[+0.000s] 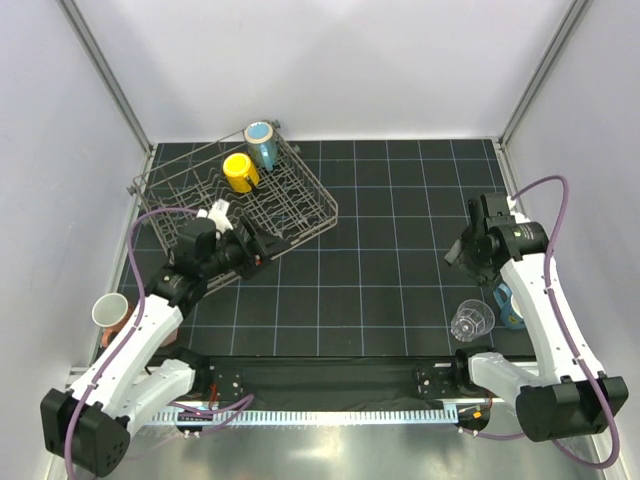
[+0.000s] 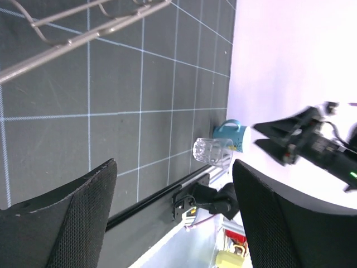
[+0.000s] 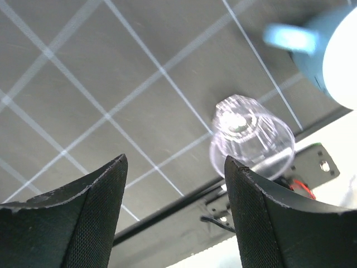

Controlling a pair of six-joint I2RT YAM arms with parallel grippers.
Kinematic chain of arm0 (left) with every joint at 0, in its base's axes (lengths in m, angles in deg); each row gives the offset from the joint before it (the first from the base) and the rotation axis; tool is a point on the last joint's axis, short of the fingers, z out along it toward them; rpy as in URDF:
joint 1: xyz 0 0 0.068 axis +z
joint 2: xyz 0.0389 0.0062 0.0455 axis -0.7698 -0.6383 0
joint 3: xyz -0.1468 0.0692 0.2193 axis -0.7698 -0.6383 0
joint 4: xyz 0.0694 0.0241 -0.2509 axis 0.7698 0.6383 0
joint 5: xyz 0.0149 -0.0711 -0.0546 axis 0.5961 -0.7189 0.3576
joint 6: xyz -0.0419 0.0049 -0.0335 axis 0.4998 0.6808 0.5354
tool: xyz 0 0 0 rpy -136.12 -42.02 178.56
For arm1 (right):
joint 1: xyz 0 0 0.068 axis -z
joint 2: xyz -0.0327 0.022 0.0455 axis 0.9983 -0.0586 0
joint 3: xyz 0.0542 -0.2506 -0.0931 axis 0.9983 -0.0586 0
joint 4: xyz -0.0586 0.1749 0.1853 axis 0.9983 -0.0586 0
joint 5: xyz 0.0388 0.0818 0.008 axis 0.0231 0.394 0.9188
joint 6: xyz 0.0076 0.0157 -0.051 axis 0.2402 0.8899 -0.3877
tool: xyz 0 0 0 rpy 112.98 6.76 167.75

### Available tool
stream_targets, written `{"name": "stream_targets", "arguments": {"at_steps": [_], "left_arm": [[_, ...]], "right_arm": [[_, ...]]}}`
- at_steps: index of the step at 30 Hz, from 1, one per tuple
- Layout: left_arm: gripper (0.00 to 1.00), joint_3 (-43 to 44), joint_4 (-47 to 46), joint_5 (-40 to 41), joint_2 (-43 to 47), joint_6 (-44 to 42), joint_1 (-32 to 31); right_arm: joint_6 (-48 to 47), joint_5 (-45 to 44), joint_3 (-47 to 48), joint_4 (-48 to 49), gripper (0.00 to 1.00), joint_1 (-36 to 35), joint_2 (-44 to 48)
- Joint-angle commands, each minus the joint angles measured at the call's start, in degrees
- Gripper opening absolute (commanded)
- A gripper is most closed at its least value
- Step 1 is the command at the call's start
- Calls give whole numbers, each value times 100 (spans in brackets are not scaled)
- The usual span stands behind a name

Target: Load the cups into the dish rack

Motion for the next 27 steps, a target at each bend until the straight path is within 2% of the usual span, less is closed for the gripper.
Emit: {"name": "stream_targets", "arguments": {"at_steps": [1, 8, 14, 16, 18, 25, 27], "left_arm": [[82, -115, -385, -250, 257, 161, -14], [82, -36, -385, -733, 205, 143, -14], [82, 25, -376, -707, 380, 161, -14], [83, 43, -376, -672, 398, 143, -6], [83, 60, -376, -646, 363, 12, -14], [83, -1, -394, -505, 336, -41, -6], [83, 42, -394, -487, 336, -33, -6]], "right_arm": [[393, -187, -375, -276, 71, 107, 100], [729, -143, -1052, 128, 70, 248, 136], [781, -81, -1535, 488, 64, 310, -22], [738, -90, -1676, 646, 58, 319, -31], [676, -72, -1808, 717, 47, 319, -57], [518, -222, -2124, 1033, 38, 319, -75], [465, -204, -2212, 1104, 26, 319, -40]]}}
